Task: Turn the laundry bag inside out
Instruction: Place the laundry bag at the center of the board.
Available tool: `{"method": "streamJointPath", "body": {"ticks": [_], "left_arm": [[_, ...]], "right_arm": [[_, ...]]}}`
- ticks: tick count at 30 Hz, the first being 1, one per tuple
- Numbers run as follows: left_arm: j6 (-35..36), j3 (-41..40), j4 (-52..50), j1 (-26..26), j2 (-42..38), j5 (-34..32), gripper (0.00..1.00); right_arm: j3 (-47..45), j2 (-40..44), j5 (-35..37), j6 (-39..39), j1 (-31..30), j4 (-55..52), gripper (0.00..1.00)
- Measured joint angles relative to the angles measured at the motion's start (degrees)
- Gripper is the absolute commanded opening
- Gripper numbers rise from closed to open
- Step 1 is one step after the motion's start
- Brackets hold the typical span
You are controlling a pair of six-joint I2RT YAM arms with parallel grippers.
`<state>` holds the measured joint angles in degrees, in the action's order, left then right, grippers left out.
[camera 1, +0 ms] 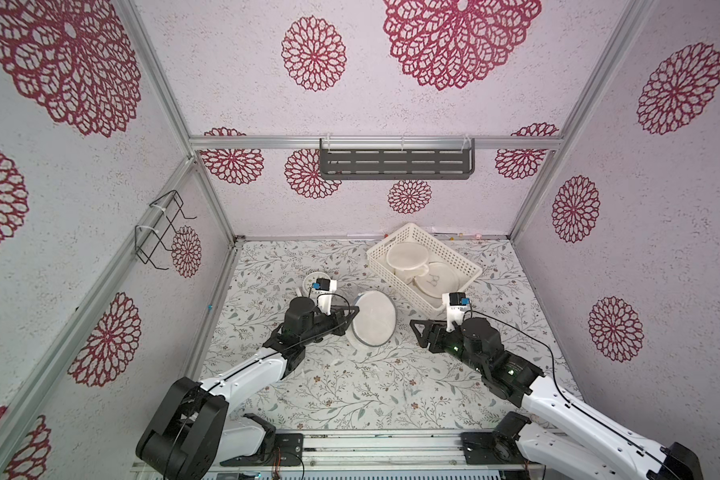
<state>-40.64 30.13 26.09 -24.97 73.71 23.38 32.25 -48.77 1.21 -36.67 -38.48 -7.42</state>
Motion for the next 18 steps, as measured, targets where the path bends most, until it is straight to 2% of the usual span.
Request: {"method": "streamJointPath", "body": {"ticks": [2, 5, 10, 14, 16, 17, 18], "left_arm": [[-3.4, -1.1, 1.4, 2.0, 0.7, -0.8, 0.0], [-9.2, -3.1, 2.6, 4.5, 1.8, -2.7, 0.11], [-16.0, -4.2, 0.8, 5.8, 4.0, -4.7, 0.4], [-18.4, -3.8, -1.5, 5.7, 5.1, -5.2, 0.7], [-18.6, -3.3, -3.1, 5.7, 5.1, -5.7, 0.94], [-18.7, -2.8, -4.0, 5.7, 4.9, -6.1, 0.98], [-18.6, -2.4, -5.4, 5.7, 4.5, -6.6, 0.98]], "right_arm": [[-0.4, -0.4, 0.2, -0.6, 0.0, 0.0, 0.68], [-0.3, -2.0, 0.6, -1.1, 0.0, 0.3, 0.68], [0.7, -5.7, 1.4, -1.0, 0.1, 0.2, 0.68], [2.7, -8.2, 2.6, -0.9, 0.7, -0.3, 0.69], [4.0, -9.3, 3.1, -0.5, 1.4, -0.5, 0.69], [4.8, -9.9, 3.1, -0.1, 1.8, -0.5, 0.7], [5.7, -10.7, 3.1, 0.3, 2.3, -0.7, 0.7]]}}
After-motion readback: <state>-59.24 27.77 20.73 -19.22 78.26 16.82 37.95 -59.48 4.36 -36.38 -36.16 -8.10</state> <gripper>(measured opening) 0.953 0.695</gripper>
